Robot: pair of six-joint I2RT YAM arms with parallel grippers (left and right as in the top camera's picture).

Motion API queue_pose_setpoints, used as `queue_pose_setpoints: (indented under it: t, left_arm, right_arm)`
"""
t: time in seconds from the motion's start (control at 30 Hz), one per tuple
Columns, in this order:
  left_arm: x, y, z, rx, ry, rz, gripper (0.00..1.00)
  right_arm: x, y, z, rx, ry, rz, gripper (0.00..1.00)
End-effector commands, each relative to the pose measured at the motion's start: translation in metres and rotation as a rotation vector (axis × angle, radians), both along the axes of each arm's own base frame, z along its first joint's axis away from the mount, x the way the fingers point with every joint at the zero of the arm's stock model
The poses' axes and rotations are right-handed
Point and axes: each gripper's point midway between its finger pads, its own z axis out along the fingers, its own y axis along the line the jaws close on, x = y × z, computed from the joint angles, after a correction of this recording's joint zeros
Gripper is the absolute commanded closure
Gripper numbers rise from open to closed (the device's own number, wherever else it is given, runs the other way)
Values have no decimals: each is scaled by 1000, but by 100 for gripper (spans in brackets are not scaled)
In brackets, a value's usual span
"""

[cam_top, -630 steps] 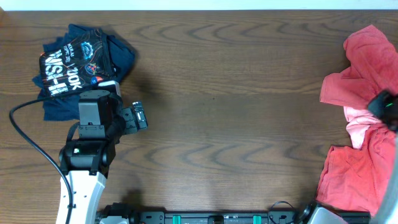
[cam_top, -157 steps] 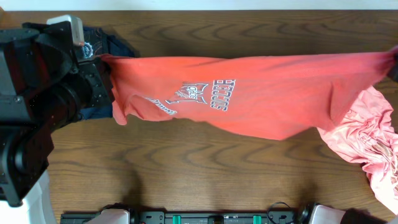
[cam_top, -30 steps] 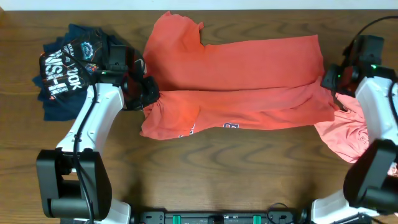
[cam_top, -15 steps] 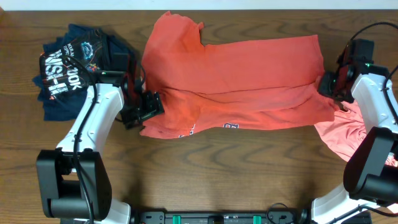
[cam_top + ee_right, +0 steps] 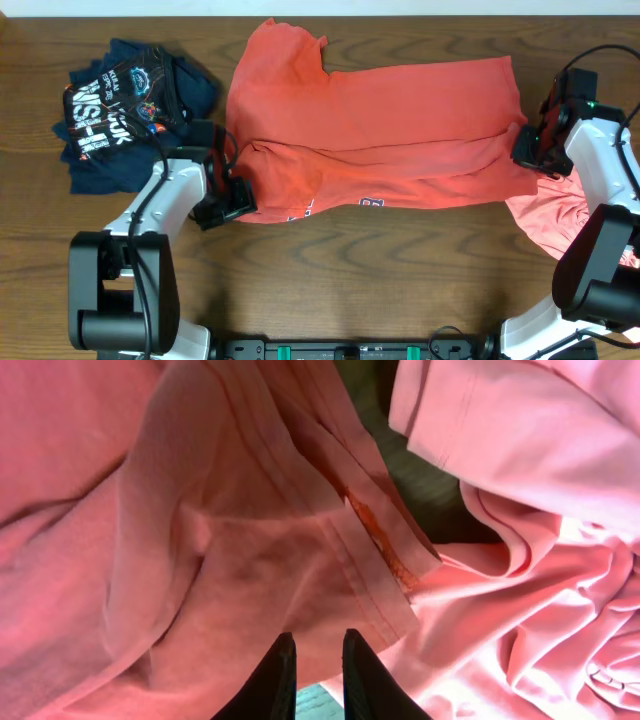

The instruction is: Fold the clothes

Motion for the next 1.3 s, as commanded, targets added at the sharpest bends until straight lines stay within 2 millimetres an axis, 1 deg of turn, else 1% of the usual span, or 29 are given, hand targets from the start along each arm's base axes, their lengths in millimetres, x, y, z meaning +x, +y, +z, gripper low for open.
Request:
queue_pose_setpoints:
  t: [0.0, 0.07, 0.13, 0.17, 0.2, 0.23, 0.27, 0.33, 0.47, 0.5, 0.57, 0.63, 0.67, 0.7, 0.73, 0.8, 0.9, 0.97, 1.0, 1.03, 1.13, 1.2, 1.27]
  left_arm:
    - [9, 4, -3, 18, -45, -29, 42]
    - [19, 3, -2, 16, -87, -29, 51]
    - [25, 3, -2, 16, -110, -29, 63]
    - [27, 3, -1, 15, -116, -29, 73]
    - [27, 3, -1, 16, -116, -29, 91]
    - [26, 5, -2, 25, -114, -27, 94]
    - [24, 8, -2, 45, -106, -26, 94]
    - [18, 26, -4, 142, -81, -22, 94]
    - [2, 80, 4, 416, -20, 6, 94]
    - [-1, 89, 6, 459, -10, 12, 94]
    - [-5, 100, 11, 501, 4, 24, 94]
    - [-9, 103, 13, 503, 15, 28, 94]
    - [-10, 103, 14, 502, 16, 28, 91]
    - [-10, 103, 16, 502, 13, 28, 83]
    - [-9, 103, 19, 502, 7, 30, 69]
    - [-6, 102, 28, 499, -13, 34, 53]
    - [5, 102, 51, 497, -81, 52, 44]
    - [14, 96, 67, 460, -143, 65, 40]
    - [20, 89, 75, 414, -185, 70, 38]
    - [25, 80, 81, 360, -225, 71, 37]
    - [41, 46, 98, 160, -340, 54, 36]
    - [48, 22, 103, 36, -377, 24, 35]
    - [49, 9, 103, -15, -383, -1, 35]
  right_arm:
    - [-2, 4, -1, -15, 18, 24, 85]
    - [-2, 4, -1, -14, 20, 24, 86]
    - [-3, 4, -1, -13, 22, 24, 87]
    - [-4, 4, -2, -13, 26, 24, 87]
    - [-4, 4, -2, -12, 28, 24, 87]
    - [-5, 4, -2, -12, 31, 24, 87]
    - [-5, 4, -2, -13, 33, 24, 87]
    - [-7, 2, -2, -26, 41, 20, 87]
    - [-10, 0, -2, -37, 52, 17, 88]
    - [-10, 0, -2, -36, 54, 17, 88]
    - [-12, 3, -3, -23, 60, 20, 88]
    - [-13, 7, -3, -2, 66, 26, 88]
    - [-15, 8, -4, 6, 72, 27, 87]
    - [-16, 9, -4, 12, 76, 28, 87]
    - [-16, 12, -4, 27, 74, 40, 86]
    - [-13, 20, -4, 64, 65, 88, 84]
    - [-6, 30, -4, 112, 32, 144, 80]
    - [0, 35, -3, 130, 5, 153, 78]
    - [4, 39, -2, 150, -14, 162, 78]
    - [9, 45, -1, 173, -34, 180, 78]
    - [20, 69, 4, 251, -93, 303, 76]
    - [20, 78, 3, 254, -87, 335, 72]
    - [18, 85, 0, 260, -68, 354, 71]
